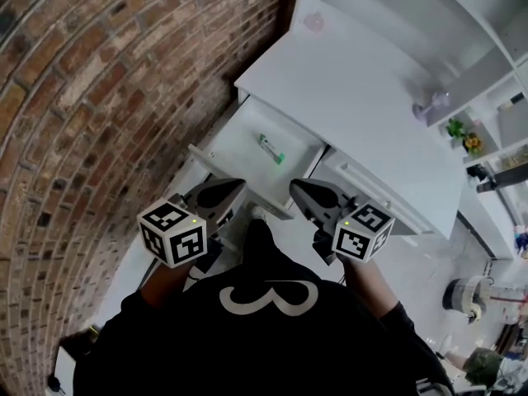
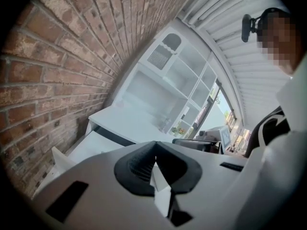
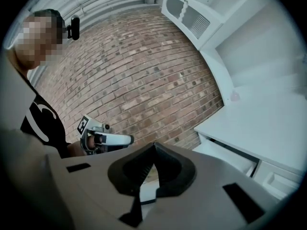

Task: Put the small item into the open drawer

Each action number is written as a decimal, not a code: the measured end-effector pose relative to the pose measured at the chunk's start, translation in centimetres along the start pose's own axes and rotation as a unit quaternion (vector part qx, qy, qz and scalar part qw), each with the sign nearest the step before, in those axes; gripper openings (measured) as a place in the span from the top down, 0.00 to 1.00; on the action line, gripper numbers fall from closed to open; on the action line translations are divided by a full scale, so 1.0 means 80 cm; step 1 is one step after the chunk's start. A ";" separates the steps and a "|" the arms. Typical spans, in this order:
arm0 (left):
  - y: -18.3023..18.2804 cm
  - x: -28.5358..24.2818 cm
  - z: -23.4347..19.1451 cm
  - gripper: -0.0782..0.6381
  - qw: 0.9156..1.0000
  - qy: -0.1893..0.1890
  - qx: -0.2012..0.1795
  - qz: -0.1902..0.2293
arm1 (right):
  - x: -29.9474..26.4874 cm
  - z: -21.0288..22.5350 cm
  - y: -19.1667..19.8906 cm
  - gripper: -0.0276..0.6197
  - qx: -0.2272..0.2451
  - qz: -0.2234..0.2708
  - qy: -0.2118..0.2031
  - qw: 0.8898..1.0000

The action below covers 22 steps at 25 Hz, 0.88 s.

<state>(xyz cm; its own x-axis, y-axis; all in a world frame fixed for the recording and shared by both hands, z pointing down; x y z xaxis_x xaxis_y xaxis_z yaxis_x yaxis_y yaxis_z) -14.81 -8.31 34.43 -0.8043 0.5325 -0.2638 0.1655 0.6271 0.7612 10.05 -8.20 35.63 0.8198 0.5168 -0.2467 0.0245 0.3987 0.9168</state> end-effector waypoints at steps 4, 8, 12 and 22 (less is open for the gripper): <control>0.003 -0.001 0.007 0.89 1.000 0.006 -0.004 0.000 | 0.009 -0.004 0.002 0.95 0.010 0.011 0.009 1.000; 0.003 -0.002 0.008 0.89 1.000 0.005 -0.003 0.001 | 0.009 -0.001 0.003 0.94 0.004 0.017 0.006 1.000; 0.001 -0.002 0.004 0.89 1.000 0.001 0.000 0.001 | 0.001 0.002 0.001 0.94 0.010 0.012 0.004 1.000; -0.007 -0.022 -0.013 0.89 1.000 -0.007 0.011 -0.002 | -0.013 0.027 -0.008 0.95 0.012 -0.001 -0.002 1.000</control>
<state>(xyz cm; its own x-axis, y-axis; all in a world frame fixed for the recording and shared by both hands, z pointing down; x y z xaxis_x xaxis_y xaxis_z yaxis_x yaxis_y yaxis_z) -14.10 -10.18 35.11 -0.7975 0.5373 -0.2745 0.1749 0.6412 0.7472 10.42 -10.62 36.00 0.8216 0.5132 -0.2483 0.0404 0.3821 0.9233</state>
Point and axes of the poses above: the fingertips, and each gripper's own axes: x backward along the fingers, z to its right, y out of its underside, the point moved 10 cm from there along x, backward along the fingers, and after that the axes turned 7 degrees about x, right-handed, at the moved point
